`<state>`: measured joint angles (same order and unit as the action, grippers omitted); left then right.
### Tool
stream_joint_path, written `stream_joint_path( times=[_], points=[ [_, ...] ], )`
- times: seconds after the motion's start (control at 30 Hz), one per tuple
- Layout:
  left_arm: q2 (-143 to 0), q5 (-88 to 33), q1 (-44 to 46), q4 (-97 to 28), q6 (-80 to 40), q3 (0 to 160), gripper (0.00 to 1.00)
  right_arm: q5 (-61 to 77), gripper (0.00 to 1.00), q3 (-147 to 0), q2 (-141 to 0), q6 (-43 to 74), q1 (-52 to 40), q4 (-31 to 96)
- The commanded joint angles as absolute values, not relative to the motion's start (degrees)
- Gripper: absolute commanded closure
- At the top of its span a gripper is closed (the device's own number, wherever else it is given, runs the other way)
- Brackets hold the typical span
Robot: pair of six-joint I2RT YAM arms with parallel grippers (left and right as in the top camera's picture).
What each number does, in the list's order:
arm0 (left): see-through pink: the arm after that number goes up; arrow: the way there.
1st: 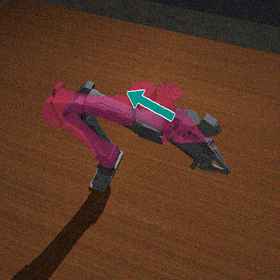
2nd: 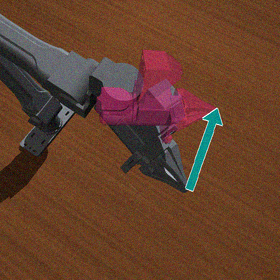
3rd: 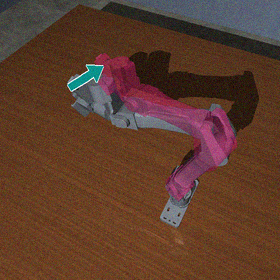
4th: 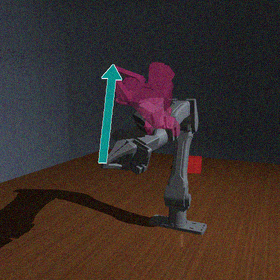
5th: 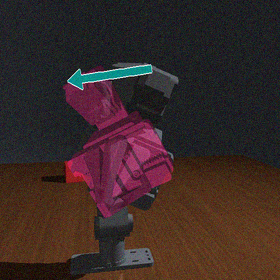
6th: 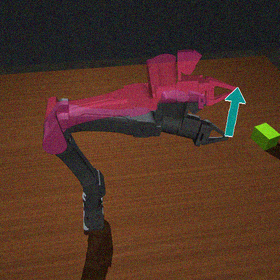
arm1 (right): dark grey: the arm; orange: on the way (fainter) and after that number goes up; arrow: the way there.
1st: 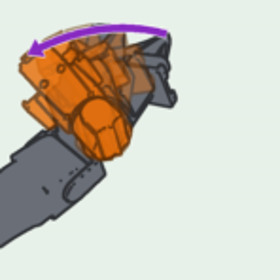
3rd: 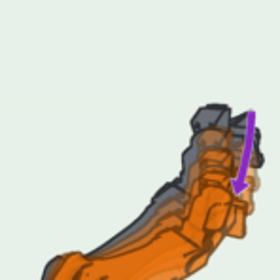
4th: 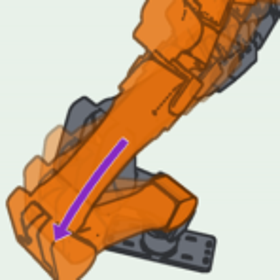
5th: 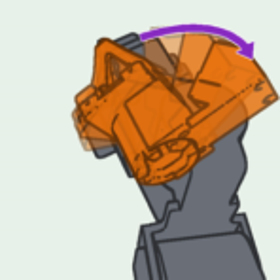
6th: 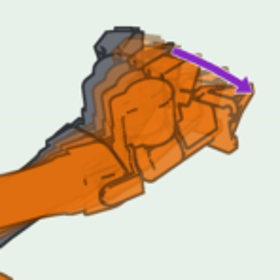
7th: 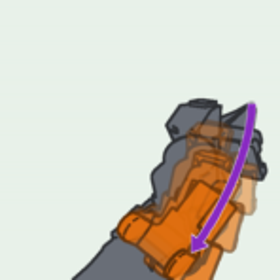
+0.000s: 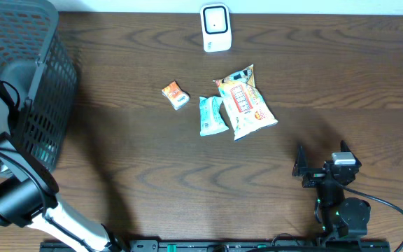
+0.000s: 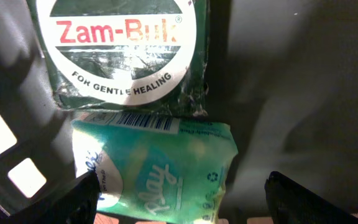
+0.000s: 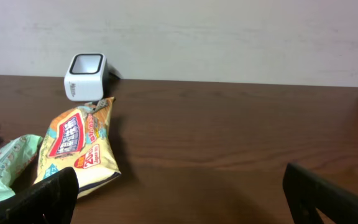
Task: Scan the item barcode
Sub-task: 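Reach into the basket and grasp the small green-white tissue packet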
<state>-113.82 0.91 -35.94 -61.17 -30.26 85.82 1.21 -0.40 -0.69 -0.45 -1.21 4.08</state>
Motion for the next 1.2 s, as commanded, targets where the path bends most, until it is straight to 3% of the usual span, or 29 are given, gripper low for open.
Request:
stream_joint_path(
  times=[0.0,0.1,0.13,0.23,0.33,0.83,1.03,1.17],
  points=[
    [-116.3,1.6,-35.6,-61.5,-30.7,84.3,0.17,0.8,0.01,-0.4,-0.3,0.1,-1.1,4.4],
    [-117.6,1.6,-35.6,-61.2,-30.7,83.6,0.32,0.8,0.01,-0.4,-0.3,0.1,-1.1,4.4],
    [-118.0,1.6,-35.6,-61.2,-30.6,83.6,0.44,0.8,0.01,-0.4,-0.3,0.1,-1.1,4.4],
    [-118.4,1.6,-35.6,-61.2,-30.5,83.6,0.64,0.8,0.01,-0.4,-0.3,0.1,-1.1,4.4],
    [-118.2,1.6,-35.7,-61.0,-30.5,83.9,0.92,0.8,0.01,-0.4,-0.3,0.1,-1.1,4.4],
    [-107.1,1.5,-35.7,-69.7,-30.6,103.2,0.93,0.8,0.01,-0.4,-0.3,0.1,-1.1,4.4],
    [-94.1,1.4,-35.7,-63.5,-30.8,109.1,0.93,0.8,0.01,-0.4,-0.3,0.1,-1.1,4.4],
    [-86.7,-5.2,-35.7,-57.4,-31.3,109.1,0.92,0.8,0.01,-0.4,-0.3,0.1,-1.1,4.4]
  ],
)
